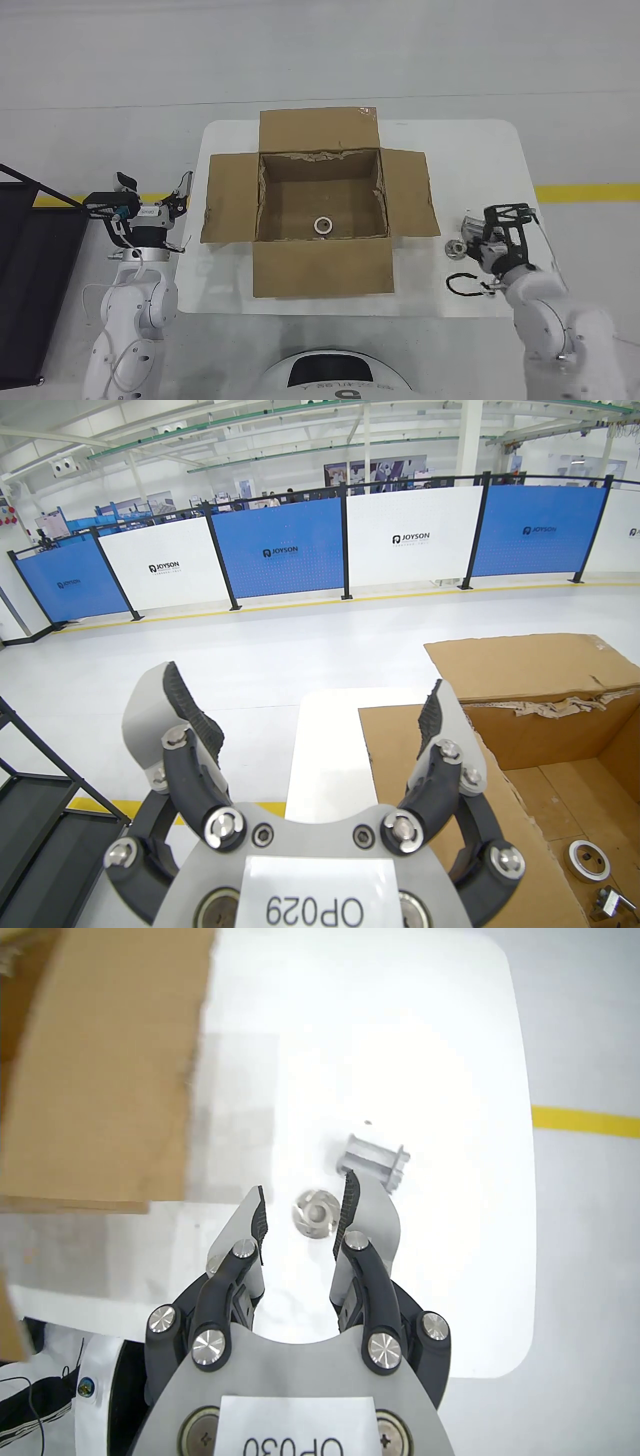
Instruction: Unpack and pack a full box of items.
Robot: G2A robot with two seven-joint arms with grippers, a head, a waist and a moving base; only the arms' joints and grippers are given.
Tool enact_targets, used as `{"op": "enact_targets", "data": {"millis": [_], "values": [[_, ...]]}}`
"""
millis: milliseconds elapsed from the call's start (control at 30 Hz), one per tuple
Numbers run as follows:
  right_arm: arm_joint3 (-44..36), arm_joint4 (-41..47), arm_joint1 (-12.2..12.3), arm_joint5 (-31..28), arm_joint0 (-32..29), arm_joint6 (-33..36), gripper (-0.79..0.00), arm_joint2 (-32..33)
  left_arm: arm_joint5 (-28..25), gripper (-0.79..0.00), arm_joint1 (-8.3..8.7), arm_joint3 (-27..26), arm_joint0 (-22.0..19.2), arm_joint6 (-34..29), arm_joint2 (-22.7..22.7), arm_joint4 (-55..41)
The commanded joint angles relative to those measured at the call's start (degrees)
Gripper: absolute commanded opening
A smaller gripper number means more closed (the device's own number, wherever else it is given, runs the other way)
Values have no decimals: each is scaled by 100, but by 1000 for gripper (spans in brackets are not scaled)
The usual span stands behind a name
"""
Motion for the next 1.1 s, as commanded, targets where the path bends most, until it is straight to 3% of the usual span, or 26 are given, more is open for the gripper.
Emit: {"op": "enact_targets", "data": {"millis": [0,33,67,433,533,600,767,933,1067], "values": [[-339,329,-6,-296,-228,-364,-400,-40,0,0,0,0,0,0,0,0],[-392,567,-7,-504,-323,-515,-160,-63,0,0,0,0,0,0,0,0],[-392,847,1,-882,-380,-682,0,-87,0,0,0,0,0,0,0,0],[-392,909,6,-1005,-403,-716,0,-77,0,0,0,0,0,0,0,0],[-390,1565,48,-1980,-100,-886,0,-359,0,0,0,0,0,0,0,0],[-392,1577,79,-2009,333,-518,0,-685,0,0,0,0,0,0,0,0],[-96,1287,80,-1218,2147,1128,0,-2404,0,0,0,0,0,0,0,0],[1278,280,-127,345,4159,2017,0,-4203,0,0,0,0,0,0,0,0],[1360,167,-144,452,4261,2061,0,-4317,0,0,0,0,0,0,0,0]]}}
